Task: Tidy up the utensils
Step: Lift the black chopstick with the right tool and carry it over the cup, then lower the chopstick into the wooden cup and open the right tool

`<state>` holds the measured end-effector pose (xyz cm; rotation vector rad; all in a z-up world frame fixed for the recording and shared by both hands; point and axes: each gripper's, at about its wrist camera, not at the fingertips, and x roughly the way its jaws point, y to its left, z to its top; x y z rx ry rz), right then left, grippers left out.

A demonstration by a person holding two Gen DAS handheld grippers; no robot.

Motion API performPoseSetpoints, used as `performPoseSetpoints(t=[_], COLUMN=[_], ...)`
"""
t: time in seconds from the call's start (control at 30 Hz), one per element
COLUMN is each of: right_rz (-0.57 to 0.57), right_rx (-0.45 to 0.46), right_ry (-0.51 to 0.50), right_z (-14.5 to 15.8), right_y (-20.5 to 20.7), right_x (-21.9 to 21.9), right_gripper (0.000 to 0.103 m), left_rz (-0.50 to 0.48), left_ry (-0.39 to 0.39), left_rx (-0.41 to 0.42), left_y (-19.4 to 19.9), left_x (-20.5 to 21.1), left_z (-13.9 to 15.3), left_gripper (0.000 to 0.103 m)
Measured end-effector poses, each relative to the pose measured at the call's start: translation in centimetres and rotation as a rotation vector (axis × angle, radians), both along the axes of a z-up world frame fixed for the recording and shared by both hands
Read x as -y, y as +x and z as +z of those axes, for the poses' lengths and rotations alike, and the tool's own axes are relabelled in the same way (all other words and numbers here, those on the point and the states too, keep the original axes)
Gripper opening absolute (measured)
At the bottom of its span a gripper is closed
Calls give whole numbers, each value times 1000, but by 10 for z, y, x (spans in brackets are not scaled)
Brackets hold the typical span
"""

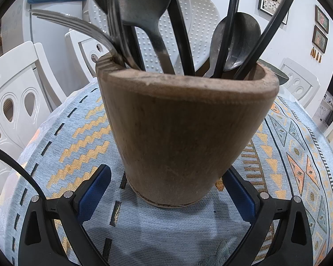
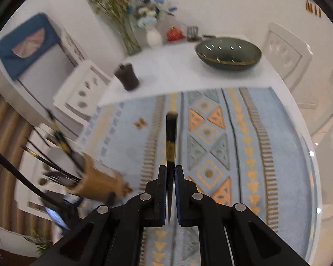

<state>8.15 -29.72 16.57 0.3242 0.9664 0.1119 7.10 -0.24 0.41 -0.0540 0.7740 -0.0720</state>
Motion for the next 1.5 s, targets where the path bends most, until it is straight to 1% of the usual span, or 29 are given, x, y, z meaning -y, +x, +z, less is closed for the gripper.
performPoseSetpoints(t=[0.1,0.27,0.5,0.67,0.97,1.1,1.23,1.33,1.5], right_rz=[0,-11,1,49,154,190,227,251,287], right_rx=[56,141,204,243,347,398,441,469,500], right_ry=[27,1,-25,-32,-50,-41,-39,-55,-97], right_z=[20,49,73,89,127,142,153,159,156], right_y=[-2,-8,-16,-24,-36,-41,-44,-45,-44], right_x=[-2,-7,-13,-23,-54,-64,-75,-87,-110], right_gripper=[6,6,6,6,6,6,6,6,6], left_rz=[0,0,0,0,0,0,0,0,0], left_ry=[0,0,0,0,-1,0,0,-1,-1], left_rx=[0,0,0,0,1,2,2,2,4], left_y=[0,0,0,0,0,0,0,0,0], left_x=[0,0,0,0,0,0,0,0,1], left_z=[0,0,0,0,0,0,0,0,0], left_gripper=[101,101,101,101,101,101,101,101,101])
